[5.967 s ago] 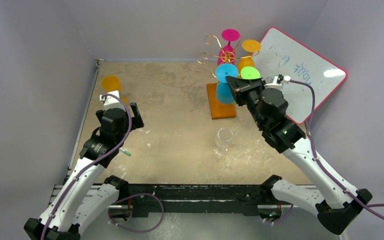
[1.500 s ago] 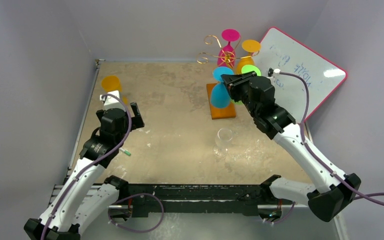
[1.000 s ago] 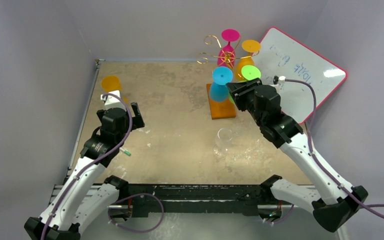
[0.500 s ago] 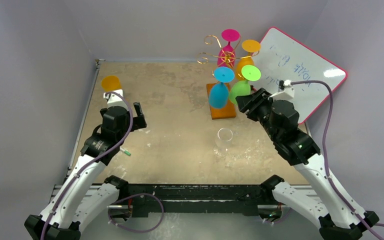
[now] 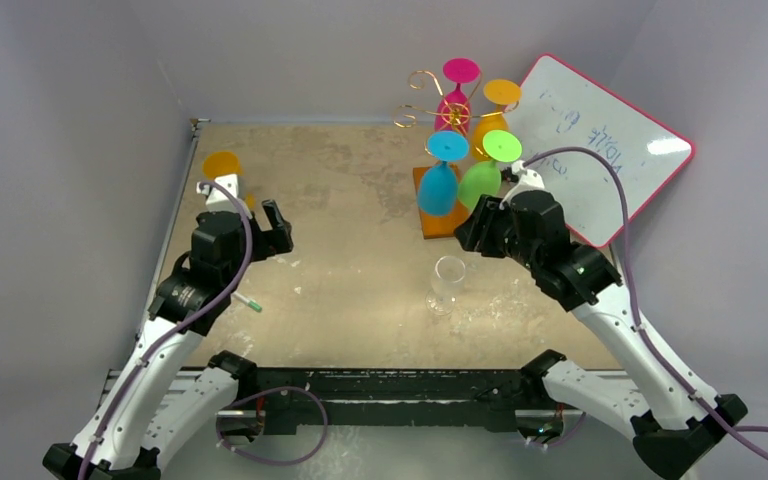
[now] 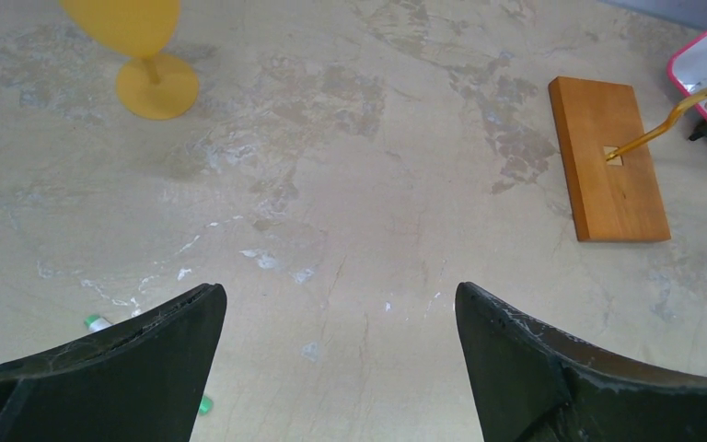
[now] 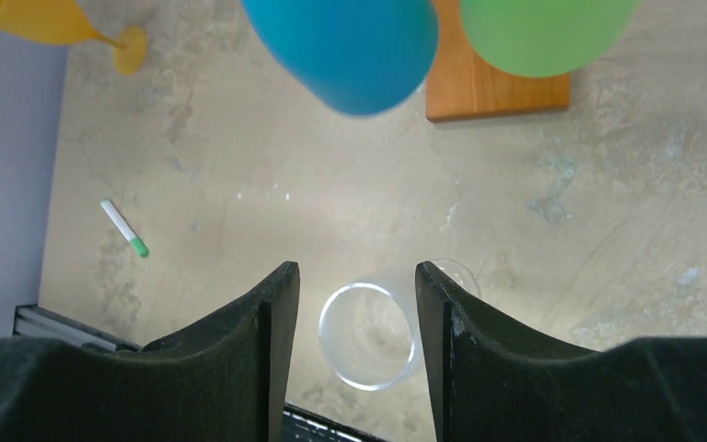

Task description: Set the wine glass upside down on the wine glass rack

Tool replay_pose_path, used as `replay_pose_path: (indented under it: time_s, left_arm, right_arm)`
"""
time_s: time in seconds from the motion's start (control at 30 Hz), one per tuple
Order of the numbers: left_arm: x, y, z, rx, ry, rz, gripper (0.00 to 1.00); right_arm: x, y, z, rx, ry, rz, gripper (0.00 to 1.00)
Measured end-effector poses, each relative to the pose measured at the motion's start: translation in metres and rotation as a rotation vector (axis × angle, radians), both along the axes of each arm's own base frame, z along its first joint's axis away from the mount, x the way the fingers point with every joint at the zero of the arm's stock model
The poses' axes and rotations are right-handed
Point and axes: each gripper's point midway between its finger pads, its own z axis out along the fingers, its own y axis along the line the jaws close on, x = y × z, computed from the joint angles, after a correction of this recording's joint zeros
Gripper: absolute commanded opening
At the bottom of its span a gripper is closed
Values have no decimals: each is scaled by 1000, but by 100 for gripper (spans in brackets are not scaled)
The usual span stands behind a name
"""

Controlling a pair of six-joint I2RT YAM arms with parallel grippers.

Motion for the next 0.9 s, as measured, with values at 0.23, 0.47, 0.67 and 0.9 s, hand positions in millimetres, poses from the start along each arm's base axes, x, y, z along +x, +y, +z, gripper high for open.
replay_pose_path:
  time_s: [0.23, 0.47, 0.67, 0.9]
  left_arm:
    - [-4, -6, 10, -20, -8, -34, 90]
    - [-6, -13, 14, -32, -12, -84, 88]
    - [-7, -17, 14, -30, -12, -113, 86]
    - [-9, -22, 16, -1, -21, -173, 82]
  right_arm:
    - [-13, 1, -19, -51, 75, 64, 49]
    - [-22, 6, -56, -91, 175, 122, 46]
    - [-28, 6, -71, -113, 210, 152, 42]
    - [-32, 2, -92, -160, 260, 162, 27]
